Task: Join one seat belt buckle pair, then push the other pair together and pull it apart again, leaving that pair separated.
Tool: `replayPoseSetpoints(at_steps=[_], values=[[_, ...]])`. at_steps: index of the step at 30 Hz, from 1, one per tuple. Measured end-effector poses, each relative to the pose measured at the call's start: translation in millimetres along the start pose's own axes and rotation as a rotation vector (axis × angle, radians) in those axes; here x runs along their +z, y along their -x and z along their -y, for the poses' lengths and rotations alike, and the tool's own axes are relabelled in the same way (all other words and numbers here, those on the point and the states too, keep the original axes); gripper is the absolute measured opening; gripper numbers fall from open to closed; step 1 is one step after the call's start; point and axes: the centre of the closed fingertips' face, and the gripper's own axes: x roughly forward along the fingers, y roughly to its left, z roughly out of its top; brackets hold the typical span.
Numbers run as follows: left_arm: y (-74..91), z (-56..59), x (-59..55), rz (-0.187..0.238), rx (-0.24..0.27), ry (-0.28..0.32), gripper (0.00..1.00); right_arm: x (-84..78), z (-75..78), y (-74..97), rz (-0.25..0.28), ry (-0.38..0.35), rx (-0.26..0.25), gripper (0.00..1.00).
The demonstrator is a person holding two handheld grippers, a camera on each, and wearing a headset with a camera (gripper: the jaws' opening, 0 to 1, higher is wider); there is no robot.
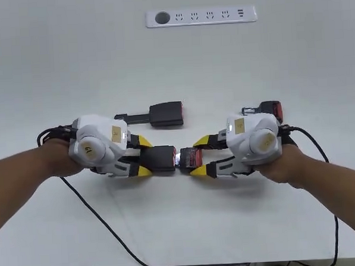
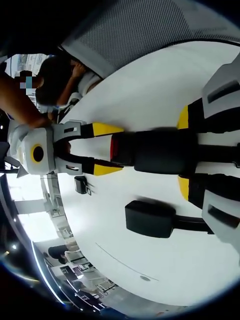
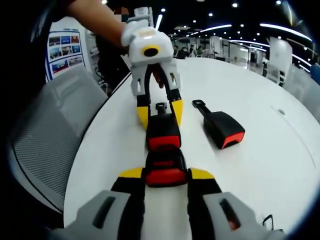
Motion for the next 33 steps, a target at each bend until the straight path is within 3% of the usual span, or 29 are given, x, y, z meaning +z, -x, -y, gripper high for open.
replayPoseSetpoints(at_steps=[28, 33], values=[[-1.3, -0.3, -3.5, 0.002, -0.004, 0.0, 0.32, -0.2, -0.7, -0.1, -0.004, -0.006, 0.008, 0.32], [-2.7, 0.3, -1.6, -0.042, 0.008, 0.007, 0.33, -0.3, -1.8, -1.2, -0.02, -0.001, 0.001, 0.34]])
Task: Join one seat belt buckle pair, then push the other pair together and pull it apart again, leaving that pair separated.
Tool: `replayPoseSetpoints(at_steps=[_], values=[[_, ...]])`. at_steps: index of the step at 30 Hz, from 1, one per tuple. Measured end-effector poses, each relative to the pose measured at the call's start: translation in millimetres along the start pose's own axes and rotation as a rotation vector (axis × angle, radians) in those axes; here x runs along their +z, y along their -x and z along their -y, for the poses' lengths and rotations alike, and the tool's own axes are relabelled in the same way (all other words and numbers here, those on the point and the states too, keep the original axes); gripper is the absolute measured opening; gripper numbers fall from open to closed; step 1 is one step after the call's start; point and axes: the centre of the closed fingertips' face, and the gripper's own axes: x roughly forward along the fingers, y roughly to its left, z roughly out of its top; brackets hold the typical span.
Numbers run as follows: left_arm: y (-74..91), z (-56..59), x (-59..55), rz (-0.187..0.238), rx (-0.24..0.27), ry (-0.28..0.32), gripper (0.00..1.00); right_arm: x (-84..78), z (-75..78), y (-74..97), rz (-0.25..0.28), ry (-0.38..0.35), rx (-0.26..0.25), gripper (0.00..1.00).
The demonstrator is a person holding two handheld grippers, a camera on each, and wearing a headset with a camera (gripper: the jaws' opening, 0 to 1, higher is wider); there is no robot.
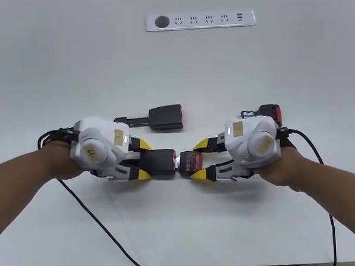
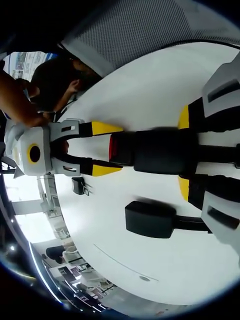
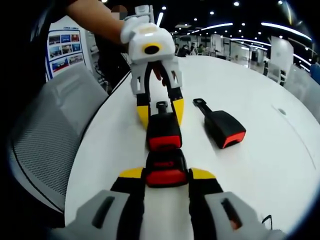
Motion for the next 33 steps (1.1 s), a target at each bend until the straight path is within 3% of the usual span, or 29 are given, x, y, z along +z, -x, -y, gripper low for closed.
replayPoseSetpoints(at_steps=[4, 6, 8, 9, 11, 12, 19, 24, 25, 29, 31, 33], values=[[-0.5, 0.2, -0.5, -0.028, 0.015, 0.019, 0.34, 1.3, -0.2, -1.1, -0.028, 0.009, -0.028, 0.36], [0.3, -2.0, 0.6, -0.038, 0.04, -0.031, 0.36, 3.3, -2.4, 0.2, -0.032, 0.001, -0.027, 0.39], [4.5, -10.6, -1.0, -0.093, 0.108, -0.041, 0.44, 7.8, -2.4, 2.6, -0.017, -0.008, -0.044, 0.5], [5.6, -11.0, -0.2, -0.102, 0.12, -0.036, 0.53, 8.5, -0.7, 4.0, -0.02, -0.008, -0.059, 0.58], [7.0, -8.2, 11.7, -0.032, 0.13, -0.011, 0.7, 10.2, 4.5, 8.6, -0.019, -0.014, -0.098, 0.7], [11.2, -5.2, 17.5, 0.007, 0.138, 0.041, 0.75, 10.9, 6.4, 13.9, -0.017, -0.045, -0.115, 0.72], [27.9, -3.3, 10.2, -0.02, 0.189, 0.076, 0.76, 16.7, 5.3, 37.0, 0.006, -0.054, -0.163, 0.73], [51.9, -12.2, 19.8, 0.047, 0.273, 0.158, 0.78, 6.2, 4.3, 66.5, -0.018, -0.037, -0.163, 0.73], [56.6, -13.0, 20.6, 0.057, 0.284, 0.167, 0.78, 5.8, 7.9, 76.7, -0.006, -0.064, -0.173, 0.73], [70.6, -20.4, 19.8, 0.055, 0.356, 0.136, 0.74, 2.9, 21.3, 102.8, 0.002, -0.056, -0.223, 0.72], [74.3, -19.6, 20.6, 0.066, 0.35, 0.173, 0.73, 0.4, 25.1, 113.1, 0.004, -0.075, -0.231, 0.72], [78.3, -19.8, 20.3, 0.058, 0.354, 0.168, 0.74, -7.0, 33.4, 123.3, -0.003, -0.072, -0.252, 0.72]])
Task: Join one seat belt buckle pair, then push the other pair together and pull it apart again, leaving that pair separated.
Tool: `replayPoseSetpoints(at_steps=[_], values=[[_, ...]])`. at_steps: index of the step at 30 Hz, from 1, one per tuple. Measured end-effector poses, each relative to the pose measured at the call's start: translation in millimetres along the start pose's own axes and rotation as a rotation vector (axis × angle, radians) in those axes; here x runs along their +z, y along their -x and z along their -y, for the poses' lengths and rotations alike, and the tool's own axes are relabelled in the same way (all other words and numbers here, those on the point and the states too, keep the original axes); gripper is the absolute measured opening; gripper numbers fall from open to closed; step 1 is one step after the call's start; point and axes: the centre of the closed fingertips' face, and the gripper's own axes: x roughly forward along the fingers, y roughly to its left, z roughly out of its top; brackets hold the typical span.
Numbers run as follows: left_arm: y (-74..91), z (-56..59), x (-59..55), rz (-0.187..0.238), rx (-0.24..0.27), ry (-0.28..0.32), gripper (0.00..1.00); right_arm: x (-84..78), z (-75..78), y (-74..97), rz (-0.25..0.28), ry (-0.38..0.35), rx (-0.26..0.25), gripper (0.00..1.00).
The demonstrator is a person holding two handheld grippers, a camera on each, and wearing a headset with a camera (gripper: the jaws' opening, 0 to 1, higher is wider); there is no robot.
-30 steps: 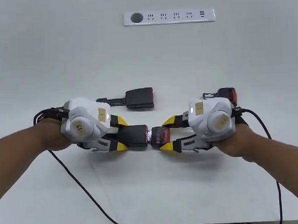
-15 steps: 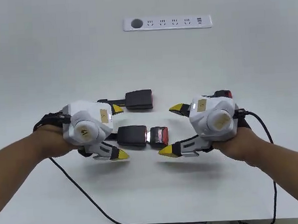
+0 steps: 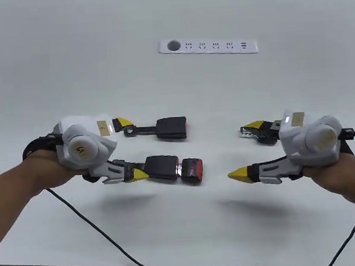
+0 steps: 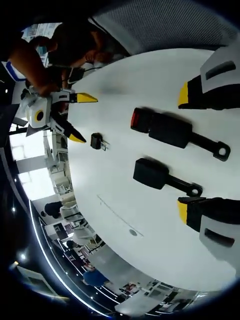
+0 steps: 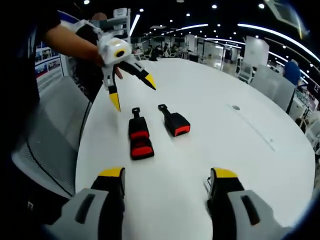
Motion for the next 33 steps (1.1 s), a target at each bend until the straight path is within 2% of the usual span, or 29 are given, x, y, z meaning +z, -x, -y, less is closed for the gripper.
replayPoseSetpoints(at_steps=[3, 6, 9, 13, 15, 16, 18, 20, 24, 29, 31, 33], values=[[6.2, -6.5, 4.2, 0.004, 0.01, -0.009, 0.73, -1.7, 9.2, 11.8, 0.001, -0.013, -0.014, 0.72], [14.7, -26.3, 10.8, 0.014, 0.053, -0.009, 0.72, -4.8, 16.8, 17.0, -0.005, -0.014, -0.021, 0.72], [19.2, -39.1, 18.7, 0.031, 0.067, 0.004, 0.72, -6.8, 29.9, 23.3, -0.012, -0.011, -0.035, 0.72], [17.8, -50.3, 30.7, 0.03, 0.069, -0.012, 0.72, -7.9, 43.9, 29.0, -0.016, -0.01, -0.037, 0.72], [16.1, -54.0, 43.2, 0.073, 0.048, 0.025, 0.72, -10.3, 49.1, 30.5, -0.022, -0.012, -0.033, 0.72], [14.9, -59.6, 49.5, 0.085, 0.045, 0.023, 0.72, -12.0, 52.6, 31.4, -0.025, -0.011, -0.031, 0.72], [9.1, -66.7, 53.7, 0.079, 0.046, -0.002, 0.73, -15.6, 59.0, 32.1, -0.024, -0.016, -0.028, 0.72], [0.7, -70.4, 54.4, 0.065, 0.04, -0.034, 0.74, -19.8, 63.7, 32.0, -0.028, -0.026, -0.025, 0.73], [-17.0, -65.7, 56.9, 0.064, -0.015, -0.052, 0.75, -30.0, 70.8, 29.2, -0.045, -0.036, -0.015, 0.74], [-41.3, -63.3, 50.5, 0.032, -0.07, -0.06, 0.75, -46.9, 77.0, 21.9, -0.083, -0.071, 0.008, 0.74], [-50.7, -61.8, 46.3, 0.02, -0.089, -0.085, 0.75, -51.6, 80.0, 17.1, -0.086, -0.1, 0.018, 0.74], [-60.0, -61.9, 40.8, 0.008, -0.107, -0.064, 0.75, -59.5, 84.5, 11.3, -0.113, -0.101, 0.018, 0.74]])
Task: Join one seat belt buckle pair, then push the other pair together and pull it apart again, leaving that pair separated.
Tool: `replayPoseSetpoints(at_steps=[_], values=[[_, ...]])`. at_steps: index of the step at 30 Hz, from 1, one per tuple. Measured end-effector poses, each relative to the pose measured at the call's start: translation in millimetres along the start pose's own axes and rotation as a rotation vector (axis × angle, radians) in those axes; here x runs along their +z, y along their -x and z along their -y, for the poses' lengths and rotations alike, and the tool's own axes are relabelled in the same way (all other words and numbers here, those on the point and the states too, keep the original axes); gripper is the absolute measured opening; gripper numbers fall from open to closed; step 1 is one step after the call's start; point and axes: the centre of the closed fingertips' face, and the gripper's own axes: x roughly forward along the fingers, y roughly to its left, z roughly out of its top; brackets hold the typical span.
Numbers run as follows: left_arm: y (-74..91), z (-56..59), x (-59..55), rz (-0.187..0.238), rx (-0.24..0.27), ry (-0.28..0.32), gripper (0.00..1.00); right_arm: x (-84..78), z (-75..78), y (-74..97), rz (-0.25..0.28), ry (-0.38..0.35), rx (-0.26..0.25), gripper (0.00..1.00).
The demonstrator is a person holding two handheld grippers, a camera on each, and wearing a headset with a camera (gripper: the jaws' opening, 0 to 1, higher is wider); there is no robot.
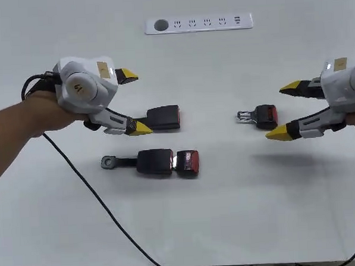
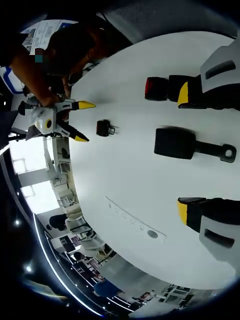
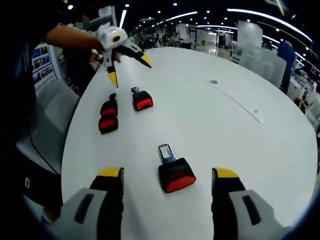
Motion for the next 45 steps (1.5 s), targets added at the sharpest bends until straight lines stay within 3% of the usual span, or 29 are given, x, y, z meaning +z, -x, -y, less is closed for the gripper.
replayPoseSetpoints(at_steps=[3, 5, 11, 17, 22, 24, 28, 33, 36, 39, 45], values=[[-11.2, 1.7, -6.9, -0.011, -0.023, 0.01, 0.73, -2.2, 3.5, -5.7, -0.007, 0.006, 0.005, 0.74], [-17.6, 6.0, -8.2, 0.003, -0.049, 0.019, 0.72, -3.3, 3.1, -10.0, -0.009, 0.004, 0.019, 0.74], [-37.4, 7.4, -25.6, -0.027, -0.079, 0.049, 0.7, -14.0, 4.8, -21.1, -0.045, 0.019, 0.049, 0.72], [-48.6, 13.9, -33.5, -0.026, -0.127, 0.083, 0.63, -19.3, 8.9, -26.8, -0.077, 0.037, 0.07, 0.66], [-51.1, 16.0, -39.5, -0.049, -0.139, 0.067, 0.59, -17.5, 6.3, -28.5, -0.081, 0.055, 0.102, 0.63], [-51.5, 15.5, -41.3, -0.048, -0.142, 0.067, 0.57, -20.4, 3.6, -30.2, -0.105, 0.084, 0.119, 0.62], [-52.7, 12.1, -38.4, -0.034, -0.133, 0.061, 0.54, -21.1, 1.9, -32.9, -0.116, 0.113, 0.122, 0.6], [-52.1, 15.2, -36.4, -0.026, -0.147, 0.043, 0.51, -21.0, 2.7, -33.6, -0.128, 0.135, 0.112, 0.49], [-51.2, 18.1, -35.3, -0.02, -0.155, 0.036, 0.39, -21.1, 3.6, -33.3, -0.133, 0.146, 0.106, 0.45], [-51.6, 13.3, -34.8, -0.018, -0.146, 0.039, 0.35, -21.2, 6.0, -33.1, -0.142, 0.166, 0.099, 0.4], [-48.3, 13.9, -32.0, -0.022, -0.16, 0.015, 0.34, -20.3, 5.7, -32.1, -0.165, 0.197, 0.11, 0.38]])
